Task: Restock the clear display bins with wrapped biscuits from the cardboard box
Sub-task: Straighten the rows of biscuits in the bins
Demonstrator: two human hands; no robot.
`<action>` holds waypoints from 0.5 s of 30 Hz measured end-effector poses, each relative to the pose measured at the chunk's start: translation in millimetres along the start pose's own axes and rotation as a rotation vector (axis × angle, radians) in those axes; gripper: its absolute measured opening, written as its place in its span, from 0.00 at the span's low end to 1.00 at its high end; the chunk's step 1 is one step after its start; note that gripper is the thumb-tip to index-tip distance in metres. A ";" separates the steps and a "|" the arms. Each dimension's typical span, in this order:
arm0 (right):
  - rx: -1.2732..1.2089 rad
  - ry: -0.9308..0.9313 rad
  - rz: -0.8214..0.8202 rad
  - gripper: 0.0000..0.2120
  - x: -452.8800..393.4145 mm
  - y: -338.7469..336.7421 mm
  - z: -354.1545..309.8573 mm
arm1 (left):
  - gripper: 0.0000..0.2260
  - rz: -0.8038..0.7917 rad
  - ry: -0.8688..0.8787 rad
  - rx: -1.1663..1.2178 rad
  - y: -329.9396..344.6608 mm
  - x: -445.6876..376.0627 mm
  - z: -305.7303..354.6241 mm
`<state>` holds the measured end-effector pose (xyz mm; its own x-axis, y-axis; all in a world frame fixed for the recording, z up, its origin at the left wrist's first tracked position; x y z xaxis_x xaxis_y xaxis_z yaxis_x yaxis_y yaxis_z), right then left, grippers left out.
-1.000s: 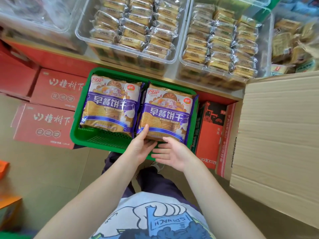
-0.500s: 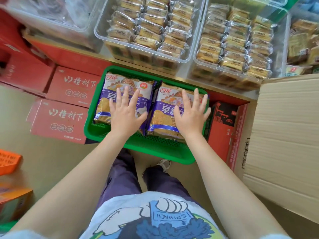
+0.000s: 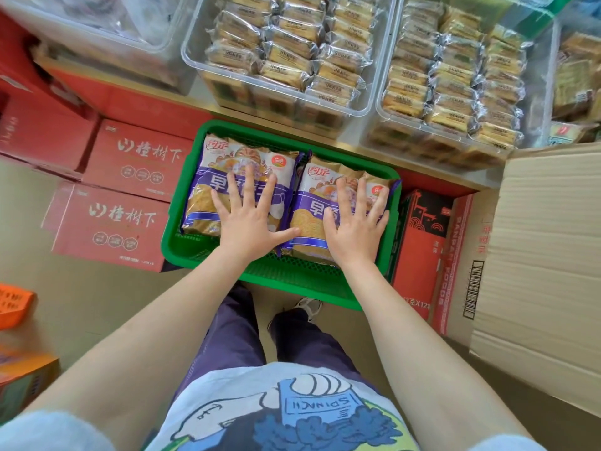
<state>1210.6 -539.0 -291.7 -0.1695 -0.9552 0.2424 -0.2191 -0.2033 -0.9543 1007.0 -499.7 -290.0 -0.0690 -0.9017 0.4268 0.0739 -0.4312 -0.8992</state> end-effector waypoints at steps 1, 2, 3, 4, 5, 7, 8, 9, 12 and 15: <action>-0.001 -0.004 0.000 0.30 0.8 0.5 -0.7 | 0.52 0.002 0.000 -0.005 0.2 -0.5 -0.6; -0.001 -0.011 0.003 0.30 1.7 0.9 -1.5 | 0.52 0.001 0.000 -0.009 0.3 -1.0 -1.4; 0.001 -0.019 0.008 0.30 2.3 1.5 -1.9 | 0.52 -0.001 0.001 -0.009 0.5 -1.8 -2.3; 0.002 -0.026 0.008 0.30 2.7 1.7 -1.9 | 0.52 -0.006 0.002 -0.007 -0.1 -2.1 -3.1; 0.001 -0.030 0.003 0.30 3.2 1.5 -2.5 | 0.51 -0.010 0.003 -0.004 -0.8 -2.3 -4.2; -0.014 -0.037 -0.007 0.30 3.0 0.6 -4.3 | 0.46 0.003 0.005 0.008 -1.9 -2.4 -7.3; -0.024 -0.042 -0.008 0.30 2.2 0.2 -5.4 | 0.43 0.016 0.007 0.018 -2.3 -2.7 -8.7; -0.038 -0.053 -0.005 0.30 1.4 0.2 -5.8 | 0.40 0.027 0.009 0.028 -2.9 -2.8 -10.1; -0.142 -0.095 0.087 0.30 0.0 -2.4 -2.7 | 0.36 0.039 0.016 0.037 -3.5 -3.4 -12.8; -0.363 0.182 0.243 0.33 4.2 -7.9 7.4 | 0.35 0.032 0.025 0.031 -2.2 -5.4 -12.6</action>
<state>1218.8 -543.0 -284.4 -0.4157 -0.9062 0.0772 -0.4688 0.1407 -0.8720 994.7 -493.5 -291.5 -0.0908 -0.9141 0.3951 0.1071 -0.4034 -0.9087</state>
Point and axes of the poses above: each hand's wrist, its own x-axis away from the middle knuckle, its own y-axis out of the palm, z = x × y, the point moved 1 cm from there along -x, towards the middle knuckle, and after that the axes turned 6 degrees about -y, right-handed, at the moved point
